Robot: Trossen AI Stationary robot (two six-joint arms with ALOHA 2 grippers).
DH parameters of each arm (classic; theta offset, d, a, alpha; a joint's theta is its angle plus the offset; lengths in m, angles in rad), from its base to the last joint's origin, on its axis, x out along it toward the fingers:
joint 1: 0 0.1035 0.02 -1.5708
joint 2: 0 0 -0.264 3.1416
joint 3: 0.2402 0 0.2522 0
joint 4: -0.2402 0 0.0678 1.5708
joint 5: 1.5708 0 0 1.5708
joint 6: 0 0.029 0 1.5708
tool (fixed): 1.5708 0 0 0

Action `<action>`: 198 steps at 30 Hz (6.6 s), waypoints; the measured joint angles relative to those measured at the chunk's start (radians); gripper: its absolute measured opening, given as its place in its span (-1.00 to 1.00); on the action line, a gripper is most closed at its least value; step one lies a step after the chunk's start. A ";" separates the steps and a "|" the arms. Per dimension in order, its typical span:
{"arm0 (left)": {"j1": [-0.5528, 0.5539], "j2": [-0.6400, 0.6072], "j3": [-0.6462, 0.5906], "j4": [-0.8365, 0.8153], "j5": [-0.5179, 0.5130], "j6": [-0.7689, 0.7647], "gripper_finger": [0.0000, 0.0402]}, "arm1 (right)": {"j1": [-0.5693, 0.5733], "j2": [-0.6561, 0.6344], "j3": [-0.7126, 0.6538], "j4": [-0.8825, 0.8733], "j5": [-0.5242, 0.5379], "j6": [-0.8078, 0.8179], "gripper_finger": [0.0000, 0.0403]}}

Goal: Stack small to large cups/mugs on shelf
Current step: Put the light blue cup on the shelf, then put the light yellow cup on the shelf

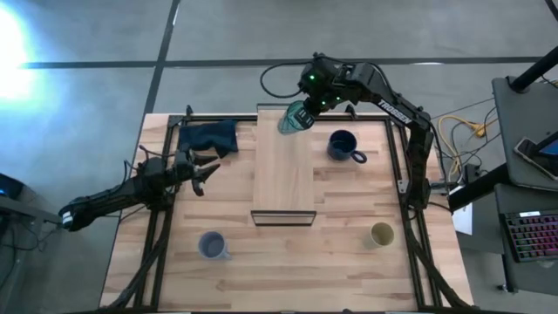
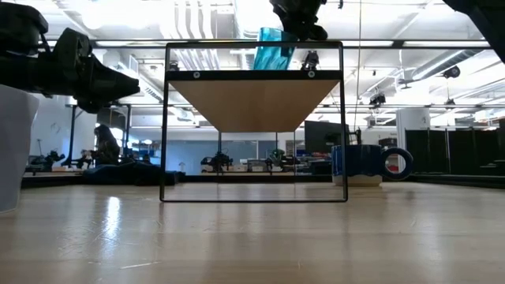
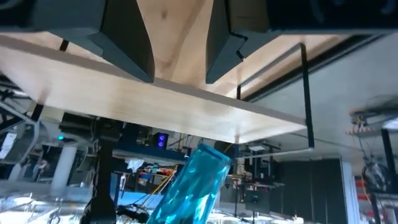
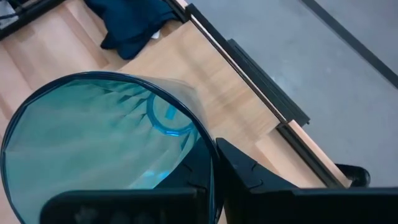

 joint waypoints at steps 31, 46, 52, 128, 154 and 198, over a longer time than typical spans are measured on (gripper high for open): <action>0.000 0.442 0.529 0.137 -0.336 -0.201 -0.35 | -0.034 0.000 0.000 -0.003 -0.042 -0.020 -0.94; 0.326 1.032 1.003 -0.200 0.090 -0.071 -0.35 | -0.117 -0.001 -0.004 0.007 -0.159 -0.018 -0.94; 0.443 1.180 1.096 -0.213 0.319 -0.044 -0.35 | -0.144 0.034 -0.001 0.030 -0.214 0.008 -0.94; 0.376 1.545 1.188 -0.164 0.625 -0.019 -0.35 | -0.154 0.070 -0.021 0.092 -0.254 0.058 -0.93; 0.359 1.544 1.173 -0.137 0.626 -0.045 -0.35 | -0.154 0.070 -0.021 0.163 -0.281 0.094 -0.39; 0.360 1.414 1.152 -0.175 0.600 -0.043 -0.35 | -0.202 -0.012 0.000 0.261 -0.278 0.059 -0.30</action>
